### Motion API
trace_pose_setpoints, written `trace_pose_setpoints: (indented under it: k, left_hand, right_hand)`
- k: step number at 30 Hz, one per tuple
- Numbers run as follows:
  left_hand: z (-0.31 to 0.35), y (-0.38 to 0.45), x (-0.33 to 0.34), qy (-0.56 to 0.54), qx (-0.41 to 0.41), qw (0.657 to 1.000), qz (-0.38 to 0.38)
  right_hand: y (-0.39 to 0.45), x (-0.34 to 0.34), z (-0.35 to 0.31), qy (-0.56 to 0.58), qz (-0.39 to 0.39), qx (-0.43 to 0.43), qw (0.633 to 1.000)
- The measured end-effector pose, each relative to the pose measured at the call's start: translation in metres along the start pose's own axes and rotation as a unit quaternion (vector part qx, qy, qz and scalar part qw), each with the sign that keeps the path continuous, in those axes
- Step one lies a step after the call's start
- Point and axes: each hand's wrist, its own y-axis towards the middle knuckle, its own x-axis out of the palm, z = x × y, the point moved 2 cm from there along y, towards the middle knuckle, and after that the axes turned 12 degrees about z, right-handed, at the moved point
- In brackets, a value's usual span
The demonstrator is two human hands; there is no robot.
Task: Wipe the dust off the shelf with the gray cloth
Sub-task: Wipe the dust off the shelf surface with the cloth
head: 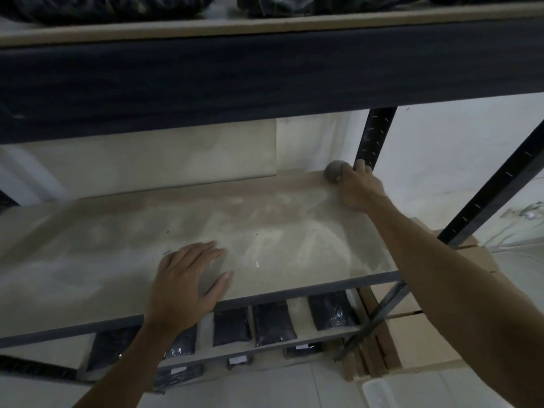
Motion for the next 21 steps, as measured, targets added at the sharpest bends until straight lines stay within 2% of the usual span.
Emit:
trace_pose_setpoints:
  k: [2,4,8,10,12,14,16,18,21]
  left_hand:
    - [0.000,0.000,-0.001,-0.001,-0.001,1.000,0.001]
    - [0.001,0.001,-0.002,-0.001,-0.002,1.000,0.002]
    - [0.002,0.000,-0.003,-0.007,-0.008,1.000,0.010]
    - [0.002,0.001,-0.002,-0.010,-0.008,1.000,0.013]
    - [0.001,0.001,-0.002,-0.010,-0.005,1.000,0.020]
    - [0.001,0.001,-0.001,-0.009,-0.001,1.000,0.024]
    - [0.001,0.001,-0.001,-0.007,0.001,1.000,0.025]
    - [0.001,0.002,-0.001,-0.006,0.001,1.000,0.026]
    - [0.000,0.001,-0.001,-0.005,-0.002,1.000,0.026]
  right_hand:
    - [-0.012,0.004,-0.015,-0.015,-0.006,-0.088,0.996]
    - [-0.028,0.003,-0.028,0.032,-0.008,-0.166,0.986]
    - [-0.043,-0.005,-0.035,0.144,-0.053,-0.315,0.936]
    - [-0.017,-0.009,-0.030,0.145,-0.024,-0.282,0.948]
    - [0.016,-0.009,-0.020,0.113,0.023,-0.197,0.974]
    - [0.040,-0.004,-0.012,0.082,0.019,-0.120,0.989]
    - [0.050,0.007,-0.013,0.044,-0.016,-0.085,0.995]
    - [0.044,0.017,-0.022,0.008,-0.027,-0.095,0.995]
    - [0.016,0.018,-0.045,0.024,0.001,-0.174,0.984]
